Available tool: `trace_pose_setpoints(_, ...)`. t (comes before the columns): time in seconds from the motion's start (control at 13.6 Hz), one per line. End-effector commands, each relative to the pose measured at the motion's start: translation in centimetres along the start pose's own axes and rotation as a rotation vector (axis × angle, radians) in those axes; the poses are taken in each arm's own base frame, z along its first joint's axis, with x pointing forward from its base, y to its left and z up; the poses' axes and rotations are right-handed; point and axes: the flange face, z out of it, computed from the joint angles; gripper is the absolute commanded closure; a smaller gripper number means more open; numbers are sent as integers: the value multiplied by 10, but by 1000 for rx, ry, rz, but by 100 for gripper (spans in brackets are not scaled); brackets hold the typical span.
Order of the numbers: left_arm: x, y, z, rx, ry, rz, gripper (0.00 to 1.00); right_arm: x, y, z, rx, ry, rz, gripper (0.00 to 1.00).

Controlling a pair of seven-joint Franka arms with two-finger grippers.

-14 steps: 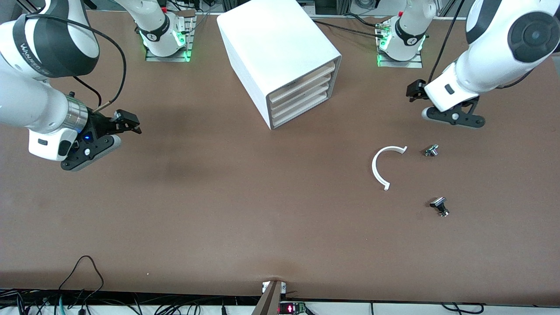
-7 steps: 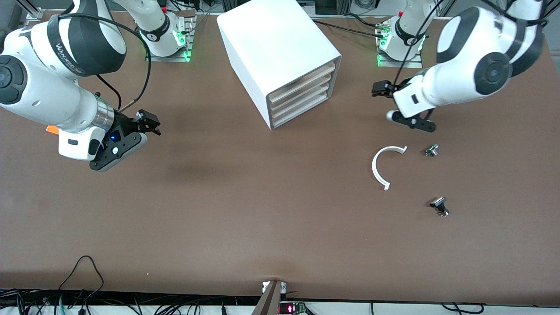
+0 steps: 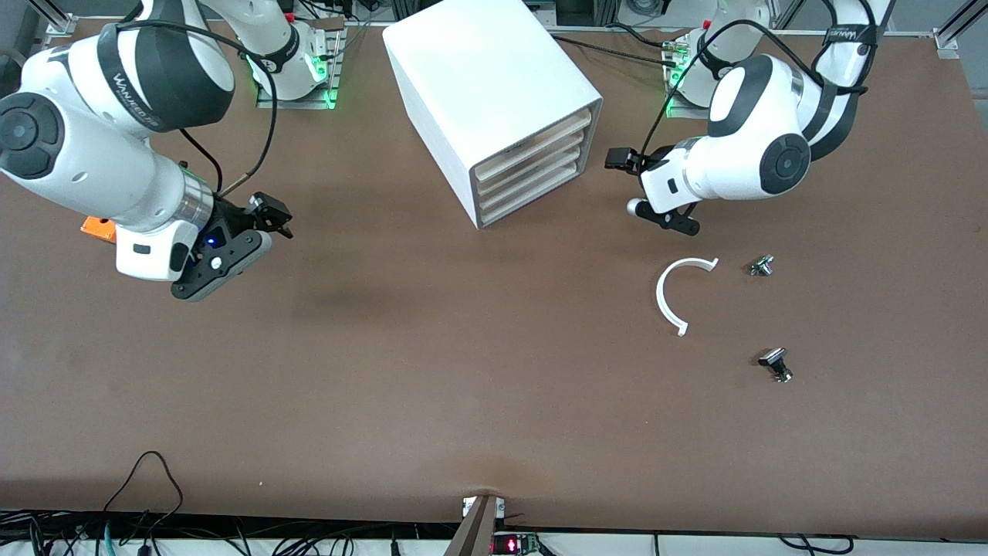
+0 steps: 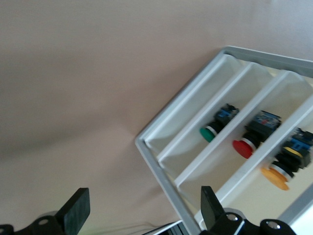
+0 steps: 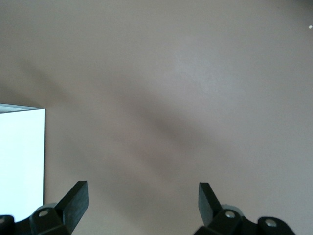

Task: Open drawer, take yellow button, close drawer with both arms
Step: 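Move the left gripper and the right gripper toward the white cabinet, then grasp the drawer front with the left gripper while the right gripper hovers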

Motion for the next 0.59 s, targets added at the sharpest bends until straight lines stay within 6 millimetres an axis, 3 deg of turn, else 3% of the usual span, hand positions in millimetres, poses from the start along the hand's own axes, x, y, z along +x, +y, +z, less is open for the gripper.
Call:
trace_pose_setpoints(0.0, 12, -6, 19, -129, -10, 40, 0, 15, -19, -7, 10, 49, -69, 0)
trace_pose_setpoints(0.15, 19, -8, 29, -180, -9, 42, 0, 26, -47, -5, 15, 67, -134, 0)
trace_pose_setpoints(0.37, 19, -4, 27, -228, -3, 30, 0, 36, -75, -5, 12, 89, -189, 0)
trace_pose_setpoints(0.51, 16, 7, 26, -285, -1, 28, 0, 43, -105, -3, 7, 89, -241, 0)
